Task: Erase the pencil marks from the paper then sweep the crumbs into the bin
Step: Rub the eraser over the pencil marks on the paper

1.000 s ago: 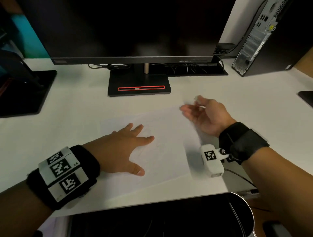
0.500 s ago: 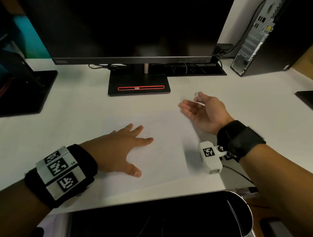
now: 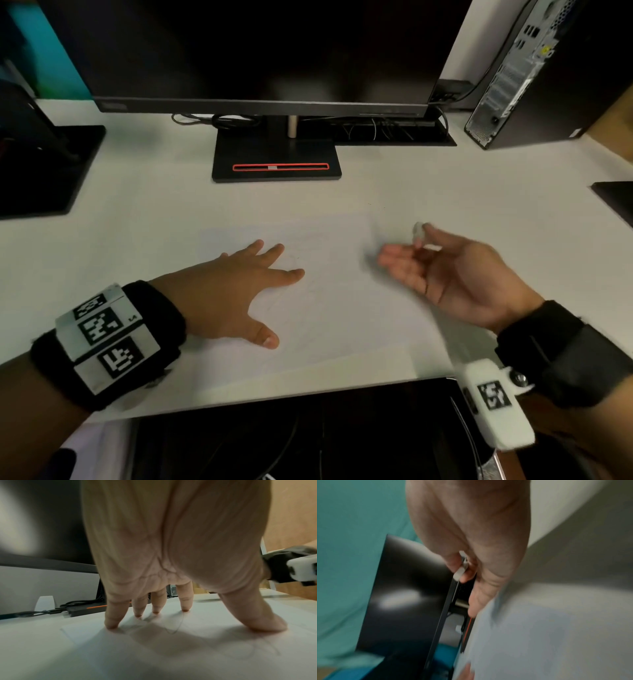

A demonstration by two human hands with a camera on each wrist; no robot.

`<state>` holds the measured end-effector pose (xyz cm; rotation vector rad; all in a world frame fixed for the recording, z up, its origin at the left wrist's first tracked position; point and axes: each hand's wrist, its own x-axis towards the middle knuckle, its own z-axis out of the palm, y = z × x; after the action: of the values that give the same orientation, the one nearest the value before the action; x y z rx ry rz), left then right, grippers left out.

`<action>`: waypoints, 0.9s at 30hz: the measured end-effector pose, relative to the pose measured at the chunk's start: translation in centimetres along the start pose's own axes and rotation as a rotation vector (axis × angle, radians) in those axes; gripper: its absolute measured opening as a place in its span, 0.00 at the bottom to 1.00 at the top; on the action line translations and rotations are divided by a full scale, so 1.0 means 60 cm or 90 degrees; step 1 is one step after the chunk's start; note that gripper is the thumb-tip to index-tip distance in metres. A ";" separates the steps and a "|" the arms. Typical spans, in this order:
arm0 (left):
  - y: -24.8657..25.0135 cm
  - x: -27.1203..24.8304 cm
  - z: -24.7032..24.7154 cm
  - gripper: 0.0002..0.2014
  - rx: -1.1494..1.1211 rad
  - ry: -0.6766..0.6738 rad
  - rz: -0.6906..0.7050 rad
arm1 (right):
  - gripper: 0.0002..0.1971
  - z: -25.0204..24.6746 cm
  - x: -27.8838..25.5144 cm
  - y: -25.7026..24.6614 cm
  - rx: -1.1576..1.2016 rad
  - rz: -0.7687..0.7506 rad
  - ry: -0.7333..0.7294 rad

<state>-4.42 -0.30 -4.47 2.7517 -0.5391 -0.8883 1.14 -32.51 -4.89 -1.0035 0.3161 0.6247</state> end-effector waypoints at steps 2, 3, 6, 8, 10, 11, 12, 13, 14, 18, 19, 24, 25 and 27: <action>0.000 0.001 0.000 0.51 0.002 -0.001 -0.001 | 0.13 0.009 -0.012 0.029 -0.134 0.111 -0.066; 0.001 0.000 0.000 0.51 0.006 -0.003 -0.002 | 0.13 0.009 -0.009 0.032 -0.155 0.125 -0.057; 0.002 -0.005 0.003 0.51 0.007 -0.003 -0.008 | 0.13 0.007 0.013 0.001 -0.042 -0.011 0.078; 0.000 -0.006 0.006 0.51 0.005 -0.002 -0.007 | 0.14 0.012 0.016 -0.014 0.023 -0.088 0.119; -0.004 -0.007 0.007 0.51 -0.001 0.000 -0.009 | 0.14 0.025 -0.003 0.002 -0.009 -0.018 0.022; -0.005 -0.008 0.007 0.51 -0.003 -0.001 -0.009 | 0.12 0.030 -0.017 0.019 -0.062 0.061 -0.055; -0.006 -0.008 0.007 0.51 -0.003 0.001 -0.008 | 0.10 0.033 -0.032 0.035 -0.138 0.138 -0.129; -0.006 -0.007 0.008 0.51 -0.003 0.003 -0.007 | 0.09 0.029 -0.041 0.046 -0.209 0.190 -0.178; -0.007 -0.007 0.008 0.51 -0.002 0.003 -0.007 | 0.09 0.022 -0.043 0.046 -0.241 0.211 -0.173; -0.008 -0.008 0.010 0.51 -0.005 0.000 -0.007 | 0.10 -0.013 -0.017 -0.008 -0.079 -0.014 0.132; -0.008 -0.008 0.009 0.51 -0.004 0.001 -0.007 | 0.11 -0.014 -0.020 -0.015 -0.062 -0.060 0.142; -0.003 -0.011 0.006 0.51 -0.003 0.001 -0.009 | 0.10 0.006 -0.061 0.037 -0.236 0.158 -0.095; -0.003 -0.011 0.006 0.51 -0.003 0.001 -0.010 | 0.12 0.004 -0.056 0.035 -0.243 0.163 -0.073; -0.002 -0.013 0.006 0.51 -0.007 0.000 -0.013 | 0.13 -0.001 -0.034 0.017 -0.144 0.047 0.068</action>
<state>-5.20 0.07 -4.38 2.7512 -0.5060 -0.8923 -1.09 -32.84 -4.57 -1.2489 0.3842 0.6847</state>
